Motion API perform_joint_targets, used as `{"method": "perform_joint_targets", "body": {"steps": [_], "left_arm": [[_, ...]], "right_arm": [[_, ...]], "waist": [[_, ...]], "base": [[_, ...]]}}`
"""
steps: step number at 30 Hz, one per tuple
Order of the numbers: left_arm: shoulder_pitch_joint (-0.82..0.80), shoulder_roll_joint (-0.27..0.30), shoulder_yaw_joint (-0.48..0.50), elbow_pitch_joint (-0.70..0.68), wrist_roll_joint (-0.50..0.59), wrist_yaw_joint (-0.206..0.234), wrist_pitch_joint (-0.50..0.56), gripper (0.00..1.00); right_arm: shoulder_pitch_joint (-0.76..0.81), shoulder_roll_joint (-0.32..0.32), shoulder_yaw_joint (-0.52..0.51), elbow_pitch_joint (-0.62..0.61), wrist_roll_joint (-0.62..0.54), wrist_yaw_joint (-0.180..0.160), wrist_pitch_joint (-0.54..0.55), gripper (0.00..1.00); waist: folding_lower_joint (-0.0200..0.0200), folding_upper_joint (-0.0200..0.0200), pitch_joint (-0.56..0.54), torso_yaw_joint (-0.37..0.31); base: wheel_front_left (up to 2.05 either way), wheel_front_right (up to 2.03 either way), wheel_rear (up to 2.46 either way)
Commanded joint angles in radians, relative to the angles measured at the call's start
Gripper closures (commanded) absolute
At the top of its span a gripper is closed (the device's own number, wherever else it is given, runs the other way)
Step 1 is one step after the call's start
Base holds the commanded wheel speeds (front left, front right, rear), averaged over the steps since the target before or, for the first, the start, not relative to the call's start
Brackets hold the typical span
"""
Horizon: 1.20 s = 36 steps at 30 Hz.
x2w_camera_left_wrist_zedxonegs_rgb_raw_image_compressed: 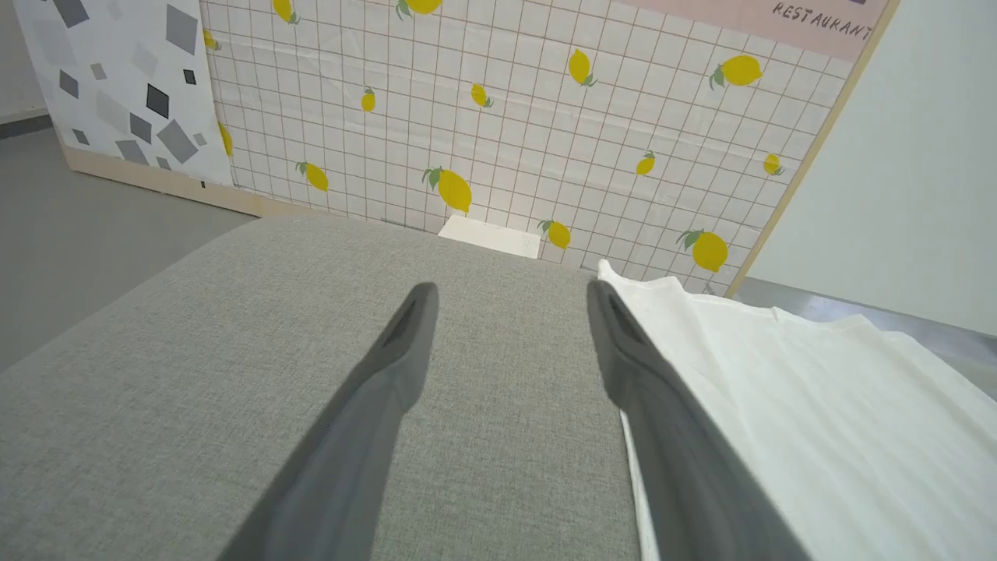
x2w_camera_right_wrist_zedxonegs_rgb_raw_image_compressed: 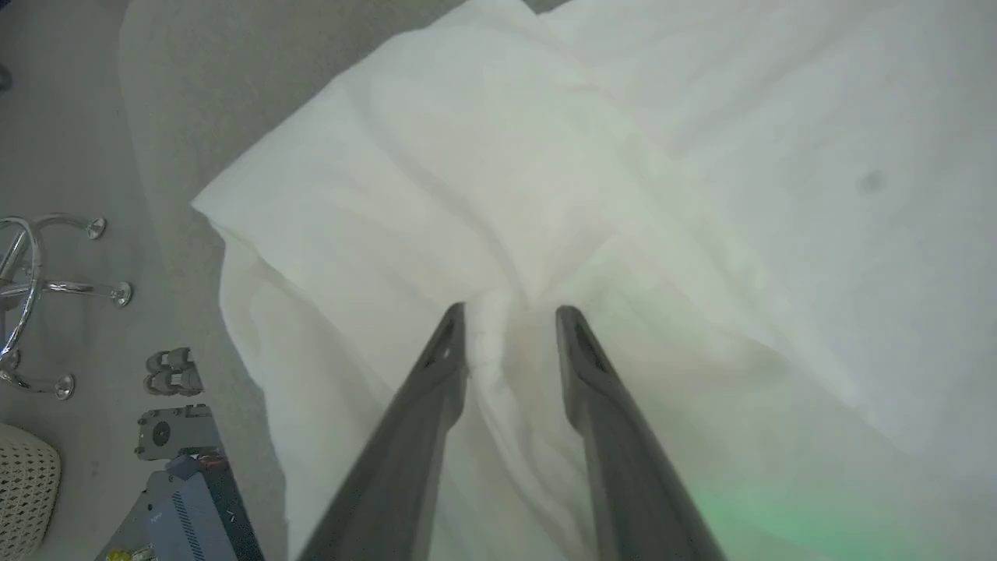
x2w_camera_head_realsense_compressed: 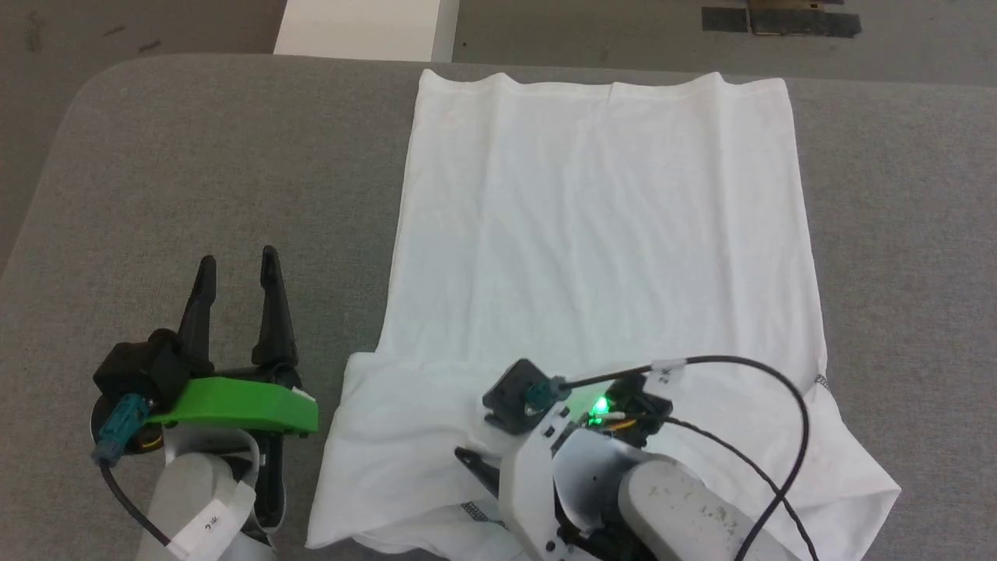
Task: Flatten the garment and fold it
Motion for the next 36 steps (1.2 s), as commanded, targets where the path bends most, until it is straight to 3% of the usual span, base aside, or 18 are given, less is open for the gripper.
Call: {"method": "perform_joint_targets", "body": {"steps": [1,6,14,20,21,31,36], "left_arm": [[-0.007,-0.004,-0.002,0.002,0.005,-0.009,-0.005,0.0],[-0.002,0.027,-0.013,0.007,0.016,-0.015,-0.004,0.0],[-0.053,0.109,-0.043,-0.032,0.004,-0.025,0.065,0.0],[-0.188,0.216,-0.087,-0.045,-0.025,-0.03,0.182,0.0],[-0.276,0.271,-0.113,-0.02,-0.061,-0.031,0.269,0.0],[-0.606,0.467,-0.205,0.129,-0.178,-0.032,0.611,0.0],[-0.714,0.53,-0.22,0.171,-0.214,-0.032,0.764,0.0]], "right_arm": [[-0.002,0.001,-0.018,-0.026,0.015,-0.001,-0.032,0.0],[0.05,-0.005,-0.141,-0.2,0.035,-0.001,-0.167,0.0],[0.191,-0.026,-0.443,-0.474,-0.039,-0.001,-0.36,0.0],[0.247,-0.013,-0.625,-0.526,-0.085,-0.001,-0.473,0.0],[0.249,-0.01,-0.679,-0.517,-0.106,-0.001,-0.528,0.0],[0.197,-0.002,-0.72,-0.481,-0.141,-0.001,-0.606,0.0],[0.176,0.002,-0.707,-0.47,-0.121,-0.001,-0.629,0.0]], "waist": [[0.0,0.0,-0.01,-0.009],[0.0,0.0,-0.029,-0.046],[0.0,0.0,-0.006,-0.127],[0.0,0.0,0.08,-0.187],[0.0,0.0,0.133,-0.217],[0.0,0.0,0.305,-0.34],[0.0,0.0,0.36,-0.393]], "base": [[0.0,0.0,0.0],[0.0,0.0,0.0],[0.0,0.0,0.0],[0.0,0.0,0.0],[0.0,0.0,0.0],[0.0,0.0,0.0],[0.0,0.0,0.0]]}}
